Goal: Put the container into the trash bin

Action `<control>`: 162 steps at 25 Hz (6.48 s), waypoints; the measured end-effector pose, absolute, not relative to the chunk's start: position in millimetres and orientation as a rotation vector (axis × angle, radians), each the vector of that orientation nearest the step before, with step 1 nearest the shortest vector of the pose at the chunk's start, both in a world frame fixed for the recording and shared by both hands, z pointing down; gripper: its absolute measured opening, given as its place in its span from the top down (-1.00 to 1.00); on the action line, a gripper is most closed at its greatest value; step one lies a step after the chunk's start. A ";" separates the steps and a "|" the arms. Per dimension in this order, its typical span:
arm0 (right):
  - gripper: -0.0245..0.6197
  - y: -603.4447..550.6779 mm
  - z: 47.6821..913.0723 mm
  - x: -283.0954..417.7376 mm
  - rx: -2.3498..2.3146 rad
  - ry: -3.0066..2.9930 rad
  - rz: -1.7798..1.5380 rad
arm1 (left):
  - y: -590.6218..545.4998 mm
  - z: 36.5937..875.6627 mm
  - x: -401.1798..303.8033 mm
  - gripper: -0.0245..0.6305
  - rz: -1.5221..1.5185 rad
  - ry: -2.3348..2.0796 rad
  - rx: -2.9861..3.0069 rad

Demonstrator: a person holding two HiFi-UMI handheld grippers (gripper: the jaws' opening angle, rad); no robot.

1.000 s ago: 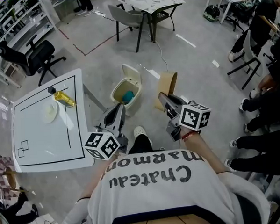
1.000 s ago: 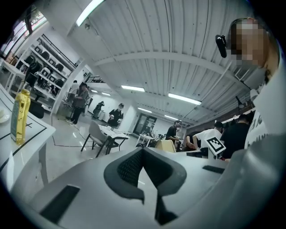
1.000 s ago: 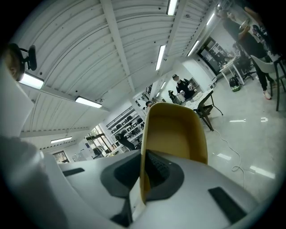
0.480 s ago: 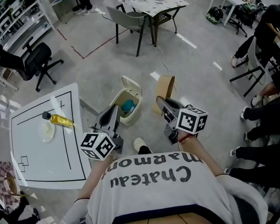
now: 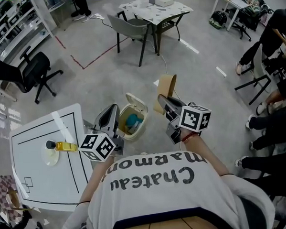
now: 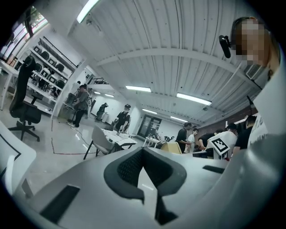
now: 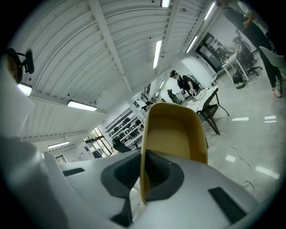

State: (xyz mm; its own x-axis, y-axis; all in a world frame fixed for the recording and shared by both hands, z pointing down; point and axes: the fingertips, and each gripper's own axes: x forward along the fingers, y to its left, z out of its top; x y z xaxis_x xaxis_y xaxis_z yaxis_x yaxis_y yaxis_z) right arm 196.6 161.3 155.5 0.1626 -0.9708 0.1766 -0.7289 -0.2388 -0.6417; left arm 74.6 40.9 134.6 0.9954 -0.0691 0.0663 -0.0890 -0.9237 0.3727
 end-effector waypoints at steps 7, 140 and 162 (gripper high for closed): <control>0.83 121.9 141.4 222.7 -2.036 1.641 -0.770 | 5.1 136.8 98.0 0.85 0.069 -0.137 2.763; 0.67 -33.6 491.1 80.9 -1.789 2.567 -1.966 | -63.5 324.5 -3.5 0.85 0.287 -0.566 2.370; 0.77 -24.3 93.7 210.6 -2.012 2.132 -0.481 | -60.7 93.8 77.9 0.85 -0.184 -0.414 2.690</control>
State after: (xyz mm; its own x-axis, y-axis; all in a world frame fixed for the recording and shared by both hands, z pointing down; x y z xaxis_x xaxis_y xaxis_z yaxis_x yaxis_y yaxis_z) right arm 210.6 -24.3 93.7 -0.0748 -0.9926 0.0958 -0.9375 0.0373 -0.3460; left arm 77.9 -60.7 93.8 0.9471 -0.3138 -0.0664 -0.2596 -0.8715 0.4159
